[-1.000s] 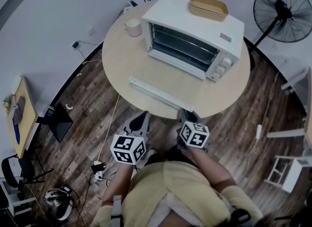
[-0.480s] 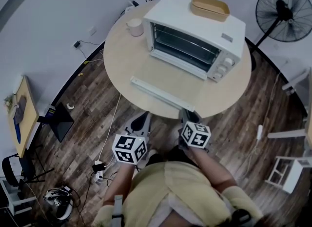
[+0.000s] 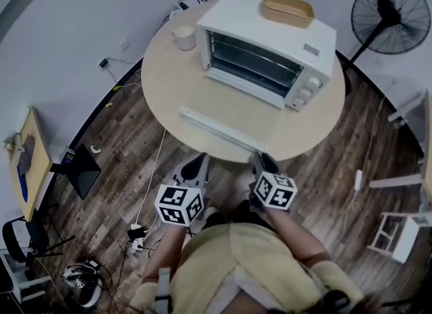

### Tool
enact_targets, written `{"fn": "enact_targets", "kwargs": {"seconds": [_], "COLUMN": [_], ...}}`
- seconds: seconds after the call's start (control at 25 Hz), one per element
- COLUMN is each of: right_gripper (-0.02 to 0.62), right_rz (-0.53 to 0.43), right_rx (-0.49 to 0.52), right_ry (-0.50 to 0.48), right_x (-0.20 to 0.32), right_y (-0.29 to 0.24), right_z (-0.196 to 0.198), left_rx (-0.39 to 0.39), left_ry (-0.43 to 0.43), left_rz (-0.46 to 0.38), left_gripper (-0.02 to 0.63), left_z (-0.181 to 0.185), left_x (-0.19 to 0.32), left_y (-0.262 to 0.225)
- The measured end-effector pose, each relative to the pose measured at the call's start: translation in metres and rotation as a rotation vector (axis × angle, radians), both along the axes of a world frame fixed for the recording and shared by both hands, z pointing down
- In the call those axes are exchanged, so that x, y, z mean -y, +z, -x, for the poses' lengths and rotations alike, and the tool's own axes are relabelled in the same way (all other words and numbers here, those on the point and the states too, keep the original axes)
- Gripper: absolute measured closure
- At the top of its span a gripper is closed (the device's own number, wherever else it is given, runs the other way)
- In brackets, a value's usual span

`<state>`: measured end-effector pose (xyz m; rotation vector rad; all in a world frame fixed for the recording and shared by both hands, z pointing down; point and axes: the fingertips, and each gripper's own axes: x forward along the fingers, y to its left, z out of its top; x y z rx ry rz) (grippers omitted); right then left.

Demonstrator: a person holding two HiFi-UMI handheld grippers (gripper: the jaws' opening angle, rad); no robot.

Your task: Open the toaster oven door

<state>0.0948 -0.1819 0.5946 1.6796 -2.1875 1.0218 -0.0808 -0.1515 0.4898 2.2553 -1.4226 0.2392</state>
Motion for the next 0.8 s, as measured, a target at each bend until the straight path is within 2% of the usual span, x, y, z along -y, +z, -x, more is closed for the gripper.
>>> {"fn": "enact_targets", "kwargs": {"seconds": [0.4,0.8], "right_gripper": [0.491,0.491], "right_rz": [0.028,-0.063], "right_rx": [0.028,0.088], "right_ry": [0.022,0.015], "right_x": [-0.029,-0.020], "right_y": [-0.012,-0.064], "right_z": [-0.001,0.008], "left_rx": [-0.005,-0.006], "left_ry": [0.025,0.024], "left_rz": [-0.005,-0.023], "left_gripper": [0.604,0.604], "left_z": [0.000,0.002], "left_x": [-0.002,-0.005], "left_y": [0.002,-0.006]}}
